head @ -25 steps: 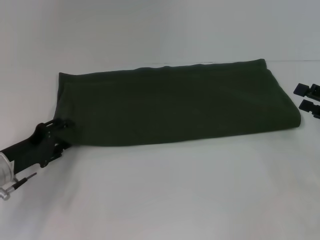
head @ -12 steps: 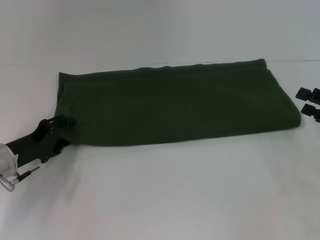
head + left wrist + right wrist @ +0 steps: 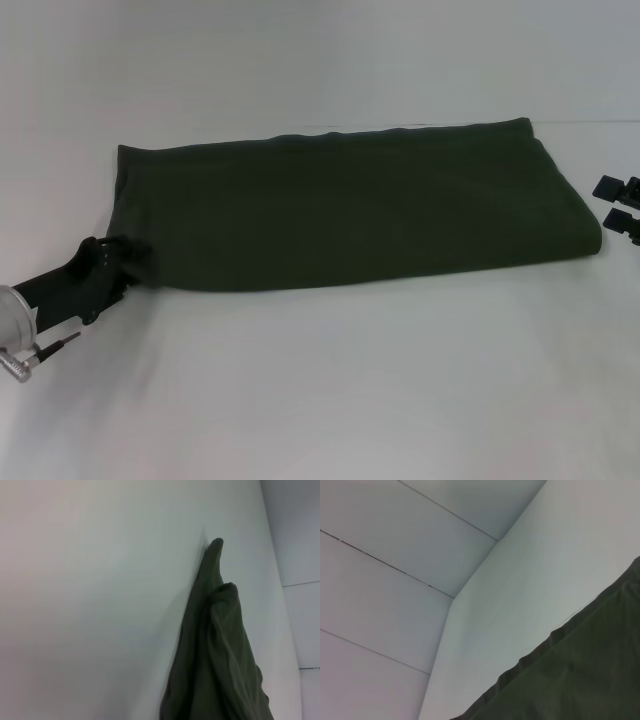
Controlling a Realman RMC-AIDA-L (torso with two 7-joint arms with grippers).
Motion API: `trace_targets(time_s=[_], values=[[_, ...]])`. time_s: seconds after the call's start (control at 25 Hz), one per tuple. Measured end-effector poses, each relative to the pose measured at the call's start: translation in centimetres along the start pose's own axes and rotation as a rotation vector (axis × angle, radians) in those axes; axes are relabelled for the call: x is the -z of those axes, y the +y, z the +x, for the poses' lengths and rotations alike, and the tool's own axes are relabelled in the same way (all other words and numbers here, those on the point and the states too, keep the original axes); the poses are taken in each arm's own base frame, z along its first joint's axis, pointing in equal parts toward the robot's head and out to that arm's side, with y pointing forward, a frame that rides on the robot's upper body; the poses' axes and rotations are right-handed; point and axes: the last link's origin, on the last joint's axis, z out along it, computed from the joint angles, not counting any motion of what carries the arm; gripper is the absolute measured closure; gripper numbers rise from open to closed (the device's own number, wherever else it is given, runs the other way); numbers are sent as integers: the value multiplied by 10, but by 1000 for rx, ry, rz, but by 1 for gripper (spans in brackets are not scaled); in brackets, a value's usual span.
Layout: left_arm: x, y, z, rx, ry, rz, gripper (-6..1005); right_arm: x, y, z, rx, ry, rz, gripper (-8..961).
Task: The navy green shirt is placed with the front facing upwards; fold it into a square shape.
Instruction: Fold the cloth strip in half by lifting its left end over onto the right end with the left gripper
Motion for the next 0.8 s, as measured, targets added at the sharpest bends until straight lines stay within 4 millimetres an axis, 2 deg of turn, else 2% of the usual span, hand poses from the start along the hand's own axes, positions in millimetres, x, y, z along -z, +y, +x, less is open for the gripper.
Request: trace_targets(time_s=[0.48, 0.76, 0.8], values=[[0, 2, 2, -42, -1, -2, 804, 1, 0, -1, -1, -1, 2, 160], [20, -12, 10, -77, 41, 10, 991, 2, 0, -3, -7, -12, 1, 160], [24, -14, 13, -80, 51, 14, 991, 2, -1, -3, -9, -18, 1, 159]])
